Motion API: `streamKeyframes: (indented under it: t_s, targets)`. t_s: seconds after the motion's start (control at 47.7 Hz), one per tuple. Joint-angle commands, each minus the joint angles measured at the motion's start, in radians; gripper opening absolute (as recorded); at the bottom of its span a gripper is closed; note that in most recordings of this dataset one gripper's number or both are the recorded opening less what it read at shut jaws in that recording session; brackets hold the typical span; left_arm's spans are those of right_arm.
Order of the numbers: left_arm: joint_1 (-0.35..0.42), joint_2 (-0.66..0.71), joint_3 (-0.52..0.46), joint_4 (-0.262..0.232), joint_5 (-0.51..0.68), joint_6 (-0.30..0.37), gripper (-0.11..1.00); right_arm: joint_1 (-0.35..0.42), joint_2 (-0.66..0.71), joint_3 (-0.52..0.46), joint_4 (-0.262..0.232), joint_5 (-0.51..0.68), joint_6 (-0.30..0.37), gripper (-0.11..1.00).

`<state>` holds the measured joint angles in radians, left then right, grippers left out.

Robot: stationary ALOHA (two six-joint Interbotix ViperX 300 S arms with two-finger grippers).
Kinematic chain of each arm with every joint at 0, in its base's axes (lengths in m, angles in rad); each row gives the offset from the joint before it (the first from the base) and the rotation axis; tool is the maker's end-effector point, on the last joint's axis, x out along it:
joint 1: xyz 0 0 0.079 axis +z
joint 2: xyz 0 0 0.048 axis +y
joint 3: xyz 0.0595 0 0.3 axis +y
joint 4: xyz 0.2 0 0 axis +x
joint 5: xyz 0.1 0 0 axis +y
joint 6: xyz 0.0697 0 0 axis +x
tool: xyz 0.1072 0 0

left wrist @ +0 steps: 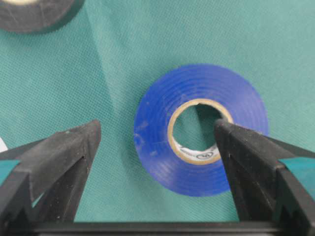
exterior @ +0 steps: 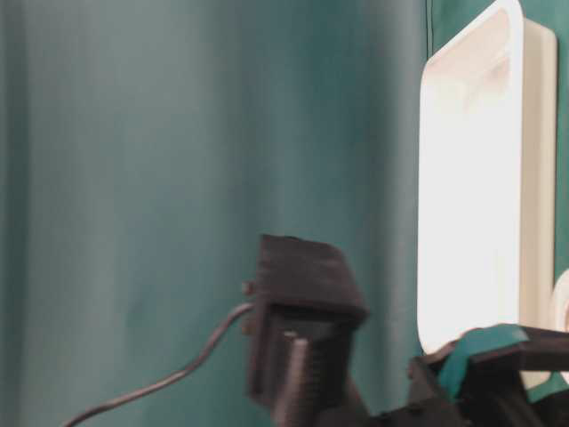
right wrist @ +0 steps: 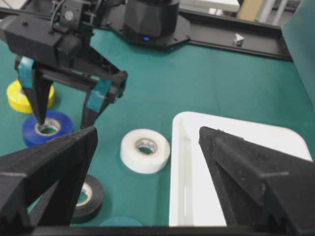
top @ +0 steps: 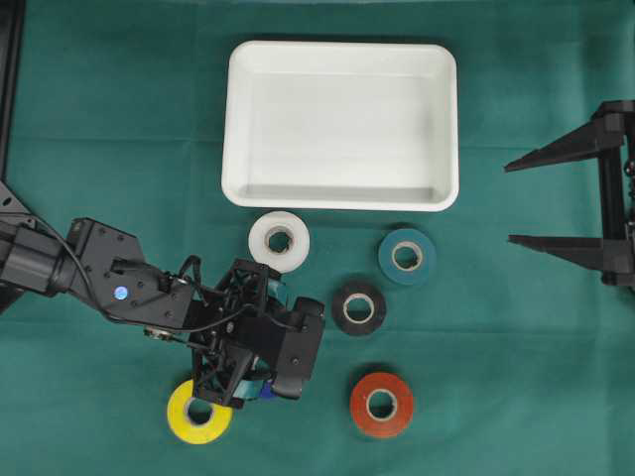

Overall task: Pick up the tape from a random location and place it into the white case.
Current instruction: 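Close the left gripper on the blue tape roll's rim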

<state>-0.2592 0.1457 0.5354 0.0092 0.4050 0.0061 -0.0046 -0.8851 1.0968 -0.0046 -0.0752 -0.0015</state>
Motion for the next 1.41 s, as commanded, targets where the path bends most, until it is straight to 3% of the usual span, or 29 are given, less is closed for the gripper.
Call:
streamKeyframes:
  t_s: [0.0, 0.482, 0.566, 0.713, 0.776, 1.174, 1.384]
  targets:
    - [0.005, -0.006, -0.002, 0.002, -0.026, 0.000, 0.98, -0.002, 0.006, -0.018, -0.002, -0.008, -0.002, 0.92]
    - [0.009, 0.034, 0.003, 0.002, -0.048, 0.002, 0.95, -0.002, 0.006, -0.018, -0.003, -0.005, -0.002, 0.92]
    - [0.009, 0.034, -0.002, 0.002, -0.049, 0.002, 0.80, -0.002, 0.008, -0.018, -0.003, -0.005, -0.002, 0.92]
    - [0.009, 0.032, -0.006, 0.002, -0.048, 0.002, 0.36, -0.002, 0.008, -0.018, -0.003, -0.005, -0.002, 0.92]
    - [0.009, 0.031, -0.006, 0.002, -0.046, 0.003, 0.24, -0.002, 0.008, -0.018, -0.003, -0.005, -0.002, 0.92]
    - [0.002, 0.005, -0.025, -0.003, -0.025, -0.006, 0.24, -0.002, 0.006, -0.018, -0.003, -0.003, -0.002, 0.92]
    - [-0.009, -0.089, -0.066, -0.003, 0.094, -0.009, 0.24, -0.002, 0.008, -0.020, -0.003, 0.003, -0.002, 0.92]
